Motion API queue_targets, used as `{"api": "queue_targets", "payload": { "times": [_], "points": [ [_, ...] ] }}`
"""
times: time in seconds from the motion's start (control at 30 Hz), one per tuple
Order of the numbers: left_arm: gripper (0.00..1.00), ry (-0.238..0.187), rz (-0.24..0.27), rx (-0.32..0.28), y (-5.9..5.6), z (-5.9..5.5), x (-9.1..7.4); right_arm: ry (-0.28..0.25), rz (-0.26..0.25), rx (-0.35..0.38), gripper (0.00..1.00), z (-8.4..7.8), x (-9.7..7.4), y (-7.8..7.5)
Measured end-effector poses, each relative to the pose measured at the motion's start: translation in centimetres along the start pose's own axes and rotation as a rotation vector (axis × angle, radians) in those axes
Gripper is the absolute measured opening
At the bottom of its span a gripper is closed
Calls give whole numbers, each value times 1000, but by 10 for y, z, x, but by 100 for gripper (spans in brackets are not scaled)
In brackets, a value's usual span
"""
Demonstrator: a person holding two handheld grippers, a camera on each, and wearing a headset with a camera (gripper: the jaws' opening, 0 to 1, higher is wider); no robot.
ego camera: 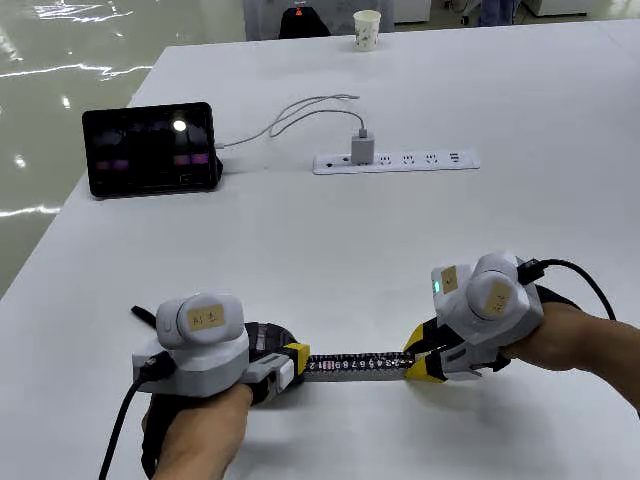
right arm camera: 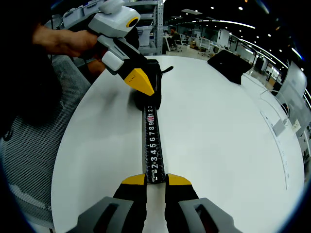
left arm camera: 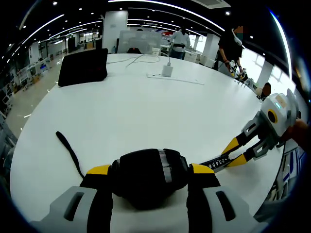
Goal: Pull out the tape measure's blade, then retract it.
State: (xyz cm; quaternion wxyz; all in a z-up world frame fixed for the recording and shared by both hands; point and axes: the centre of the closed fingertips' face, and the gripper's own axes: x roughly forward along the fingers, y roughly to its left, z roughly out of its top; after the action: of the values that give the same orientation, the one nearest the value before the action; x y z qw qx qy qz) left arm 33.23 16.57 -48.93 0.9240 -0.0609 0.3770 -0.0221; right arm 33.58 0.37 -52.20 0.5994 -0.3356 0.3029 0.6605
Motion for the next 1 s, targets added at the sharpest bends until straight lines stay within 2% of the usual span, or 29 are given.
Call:
{"api": "queue_targets", "payload": {
  "times": [1.0],
  "points": [
    [56,3,-7,-4,0,0,0,-28,10,-5,10,22,17,1]
  ]
}}
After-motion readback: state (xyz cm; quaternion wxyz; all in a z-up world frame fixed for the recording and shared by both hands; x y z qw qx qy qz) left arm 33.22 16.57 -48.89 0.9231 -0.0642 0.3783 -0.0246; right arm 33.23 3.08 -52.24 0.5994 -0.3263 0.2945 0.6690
